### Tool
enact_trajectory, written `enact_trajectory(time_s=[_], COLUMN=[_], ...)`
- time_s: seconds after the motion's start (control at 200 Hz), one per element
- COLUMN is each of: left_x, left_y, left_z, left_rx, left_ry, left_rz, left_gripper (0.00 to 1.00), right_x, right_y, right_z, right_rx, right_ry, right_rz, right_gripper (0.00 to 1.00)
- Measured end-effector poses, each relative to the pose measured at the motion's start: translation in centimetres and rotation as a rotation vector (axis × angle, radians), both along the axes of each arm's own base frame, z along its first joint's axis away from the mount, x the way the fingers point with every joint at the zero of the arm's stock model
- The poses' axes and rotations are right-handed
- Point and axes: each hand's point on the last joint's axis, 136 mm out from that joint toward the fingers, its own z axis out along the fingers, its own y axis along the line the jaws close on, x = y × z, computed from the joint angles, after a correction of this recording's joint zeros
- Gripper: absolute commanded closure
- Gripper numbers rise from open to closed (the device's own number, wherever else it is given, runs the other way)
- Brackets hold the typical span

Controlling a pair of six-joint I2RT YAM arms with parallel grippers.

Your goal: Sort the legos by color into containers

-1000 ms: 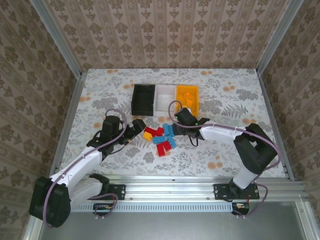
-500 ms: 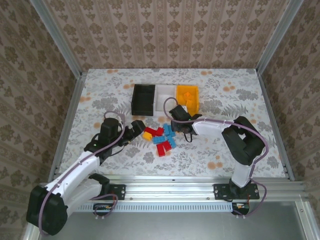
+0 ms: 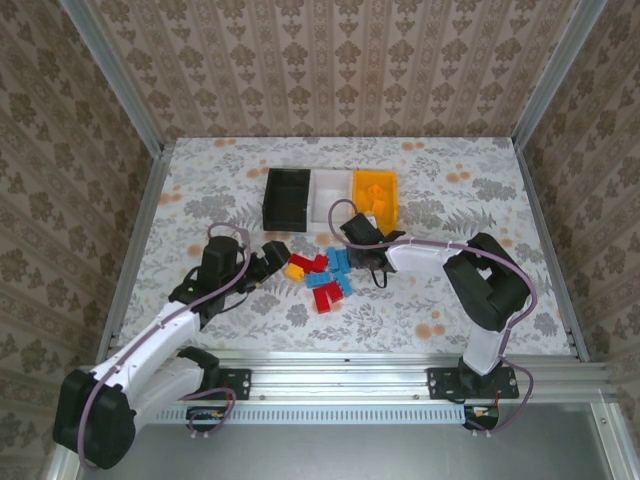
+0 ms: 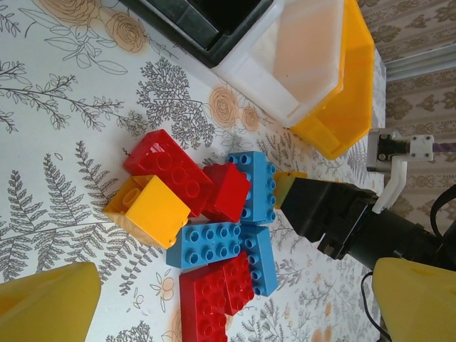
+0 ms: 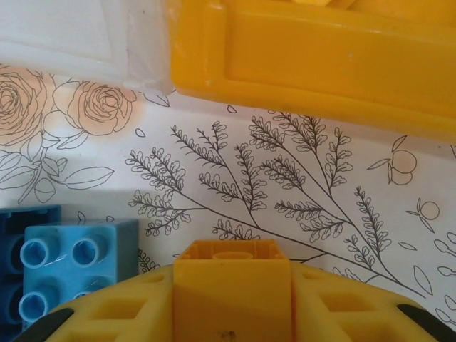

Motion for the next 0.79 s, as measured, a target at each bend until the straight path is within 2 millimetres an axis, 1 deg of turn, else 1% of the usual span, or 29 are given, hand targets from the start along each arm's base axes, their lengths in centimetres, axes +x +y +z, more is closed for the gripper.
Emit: enact_trajectory(time_s=[0.26,0.365,0.425,0.485,0.54,0.625,0.705,0.795], left_x=[0.0,-0.1,-0.1,0.0,0.2,0.4,0.6,0.6], left_y=[0.0,0.0,-0.2,-0.5,-0.9,-1.9,-2.9,-4.0], left_z=[-0.1,-0.1,0.1,0.4,0.8,0.8,0.3,-0.6], left_rx=[0.002,0.000,-0.009,-0.027,-0.054,-0.103,-0.158,-0.201], left_ry=[0.003,0.004,0.001,-0.006,-0.017,-0.011,0.026,0.089], left_rz=[0.000,-0.003,-0.008,-0.016,-0.029,-0.057,-0.087,-0.119], left_gripper=[0.00,0.00,0.00,0.00,0.00,0.00,0.00,0.00], right_x=[-0.3,-0.9,-1.0,-0.9,-0.7,-0.3,0.7,2.2], right_y=[0.0,-0.5,-0.6,-0.6,-0.6,-0.6,-0.8,-1.6], right_z=[0.2,1.1,2.5,4.4,6.4,8.9,10.5,11.8], right_rx=[0.006,0.005,0.014,0.033,0.052,0.072,0.079,0.080], right_ry=[0.000,-0.006,-0.028,-0.068,-0.108,-0.156,-0.190,-0.212], right_rz=[0.010,0.016,0.023,0.031,0.038,0.047,0.047,0.031], right_gripper=[0.65,0.66,0.66,0.65,0.65,0.65,0.64,0.64])
